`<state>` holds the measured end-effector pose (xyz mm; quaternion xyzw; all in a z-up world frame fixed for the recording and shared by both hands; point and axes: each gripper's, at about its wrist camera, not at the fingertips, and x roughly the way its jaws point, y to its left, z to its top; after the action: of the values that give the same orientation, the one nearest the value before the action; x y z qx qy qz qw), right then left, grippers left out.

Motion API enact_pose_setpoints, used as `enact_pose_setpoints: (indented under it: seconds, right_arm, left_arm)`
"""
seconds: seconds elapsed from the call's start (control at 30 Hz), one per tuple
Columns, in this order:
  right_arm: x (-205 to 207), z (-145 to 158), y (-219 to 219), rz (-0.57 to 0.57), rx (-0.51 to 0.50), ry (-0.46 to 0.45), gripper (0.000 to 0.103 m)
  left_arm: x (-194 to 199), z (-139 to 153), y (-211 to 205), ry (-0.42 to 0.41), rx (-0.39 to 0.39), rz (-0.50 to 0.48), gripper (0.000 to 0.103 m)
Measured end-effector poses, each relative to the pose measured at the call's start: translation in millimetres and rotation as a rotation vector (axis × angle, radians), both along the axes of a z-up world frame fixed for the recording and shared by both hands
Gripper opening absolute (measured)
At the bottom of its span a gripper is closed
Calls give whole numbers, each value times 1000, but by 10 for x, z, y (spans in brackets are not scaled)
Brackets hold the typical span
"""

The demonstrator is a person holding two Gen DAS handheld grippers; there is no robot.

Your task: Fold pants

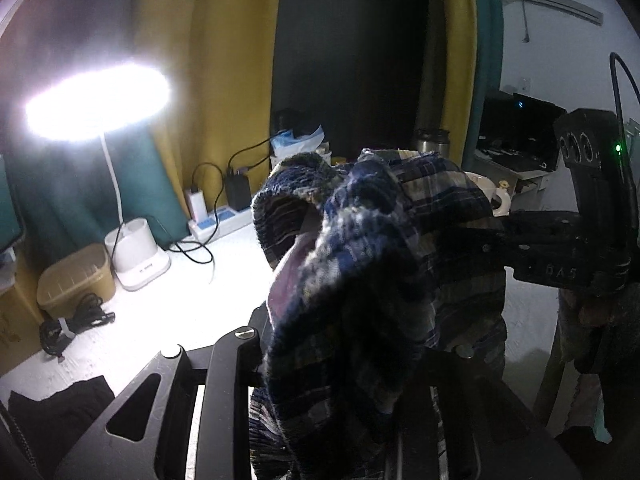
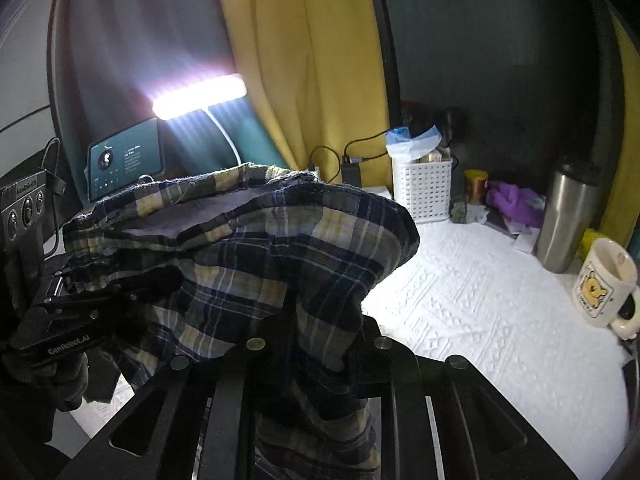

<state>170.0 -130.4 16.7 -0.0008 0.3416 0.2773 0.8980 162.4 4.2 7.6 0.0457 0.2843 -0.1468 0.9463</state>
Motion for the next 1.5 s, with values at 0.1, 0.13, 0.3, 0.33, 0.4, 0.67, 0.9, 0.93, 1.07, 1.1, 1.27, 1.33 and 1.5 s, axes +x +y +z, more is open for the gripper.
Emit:
enact_pose_setpoints:
  seconds: [0.1, 0.13, 0.3, 0.33, 0.4, 0.67, 0.9, 0.93, 1.07, 1.1, 1.27, 1.33, 1.5]
  right_arm:
    - [38, -68, -24, -6, -2, 11, 19]
    - [70, -119, -26, -8, -6, 18, 19]
    - [277, -404, -24, -23, -19, 79, 19]
    - [334, -470, -31, -25, -21, 94, 19]
    - [442, -584, -46, -35, -23, 119, 19]
    - [832, -1076, -198, -88, -26, 247, 19]
    - [917, -1241, -297, -106, -11, 301, 45]
    - [921, -1249, -326, -123, -17, 307, 69]
    - [908, -1286, -454, -117, 62, 335, 86]
    - [904, -1290, -457, -115, 69, 330, 86]
    - [948, -1298, -287, -57, 74, 332, 85]
    - [936, -1303, -185, -22, 63, 330, 54]
    - [858, -1239, -53, -3, 36, 298, 28]
  left_arm:
    - [80, -68, 14, 20, -8, -8, 24]
    - [114, -105, 15, 32, -9, -9, 24]
    - [442, -398, 46, 139, -33, -18, 26]
    - [522, -463, 45, 161, -32, -17, 27]
    - [638, -547, 48, 196, -40, -19, 28]
    - [1044, -887, 293, 332, -42, 53, 61]
    - [1268, -1213, 496, 481, -157, -7, 81]
    - [1281, -1223, 475, 477, -159, -2, 81]
    - [1303, -1226, 302, 487, -162, -49, 81]
    - [1294, -1233, 251, 474, -137, -63, 81]
    - [1318, -1235, 179, 462, -120, -92, 51]
    - [1286, -1241, 156, 474, -165, -108, 29]
    - [1063, -1121, -34, 372, -68, -101, 22]
